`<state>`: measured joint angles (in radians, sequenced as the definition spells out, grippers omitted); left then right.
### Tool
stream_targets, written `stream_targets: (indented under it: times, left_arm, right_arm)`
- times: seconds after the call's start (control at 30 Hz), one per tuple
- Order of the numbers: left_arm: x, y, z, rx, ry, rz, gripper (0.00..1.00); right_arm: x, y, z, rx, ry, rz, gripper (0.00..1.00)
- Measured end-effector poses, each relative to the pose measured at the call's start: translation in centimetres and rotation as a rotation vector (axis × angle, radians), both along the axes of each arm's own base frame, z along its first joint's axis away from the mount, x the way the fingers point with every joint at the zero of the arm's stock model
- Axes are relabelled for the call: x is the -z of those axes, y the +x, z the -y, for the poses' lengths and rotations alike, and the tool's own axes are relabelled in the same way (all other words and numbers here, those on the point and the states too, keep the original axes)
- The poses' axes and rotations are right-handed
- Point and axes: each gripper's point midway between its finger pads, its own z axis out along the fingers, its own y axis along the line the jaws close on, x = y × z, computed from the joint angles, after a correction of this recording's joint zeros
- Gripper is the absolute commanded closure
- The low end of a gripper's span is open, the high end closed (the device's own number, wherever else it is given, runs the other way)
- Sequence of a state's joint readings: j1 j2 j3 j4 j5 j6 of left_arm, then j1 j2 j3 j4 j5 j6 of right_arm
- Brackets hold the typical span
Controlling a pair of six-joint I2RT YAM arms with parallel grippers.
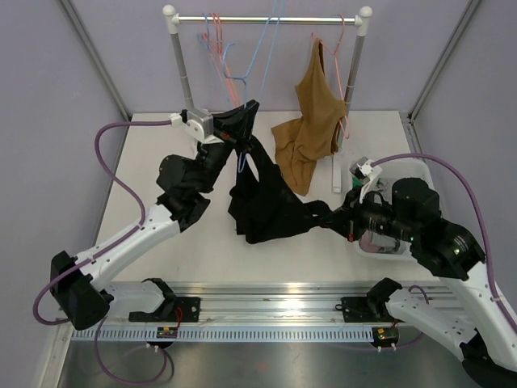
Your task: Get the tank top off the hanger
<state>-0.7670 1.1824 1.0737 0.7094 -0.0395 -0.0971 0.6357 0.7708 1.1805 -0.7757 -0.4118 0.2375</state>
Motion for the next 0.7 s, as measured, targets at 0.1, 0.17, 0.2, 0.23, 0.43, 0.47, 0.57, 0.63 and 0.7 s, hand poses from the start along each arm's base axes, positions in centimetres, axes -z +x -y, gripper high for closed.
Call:
stream_targets:
  times: [0.1, 0.17, 0.2, 0.23, 0.43, 0.47, 0.57, 0.63, 0.7]
  left_arm:
    - [-0.7, 2.0, -0.6, -0.099, -0.038, 0.015, 1.0]
    - [-2.0, 2.7, -1.3, -0.157, -0.081, 0.023, 1.0]
    - [-2.7, 2.9, -1.8, -0.18, -0.105, 0.029, 1.0]
    - [-3.5, 3.0, -2.3, -0.201, -0.128, 0.033, 1.0]
    - [-7.2, 2.5, -4.3, -0.236, -0.227, 0.044, 1.0]
    - [-7.6, 2.5, -4.2, -0.23, -0.226, 0.026, 1.0]
    - [-8.2, 2.6, -4.2, -0.217, -0.214, -0.049, 1.0]
    - [-8.3, 2.7, -4.2, -0.214, -0.199, -0.102, 1.0]
    - [-7.8, 3.0, -4.4, -0.223, -0.183, -0.179, 1.0]
  right_arm:
    - [1.4, 0.1, 2.4, 0.103, -0.091, -0.01, 1.0]
    - [2.4, 0.4, 3.9, 0.173, -0.156, -0.028, 1.0]
    - [3.0, 0.7, 4.6, 0.208, -0.189, -0.04, 1.0]
    - [3.5, 0.8, 5.1, 0.229, -0.214, -0.05, 1.0]
    - [5.5, 1.3, 5.8, 0.272, -0.301, -0.114, 1.0]
    - [5.6, 1.3, 5.6, 0.266, -0.298, -0.119, 1.0]
    - [5.8, 2.0, 4.4, 0.248, -0.277, -0.141, 1.0]
    - [5.8, 2.8, 3.0, 0.231, -0.245, -0.151, 0.94]
    - [6.2, 3.6, 1.5, 0.208, -0.21, -0.174, 0.73]
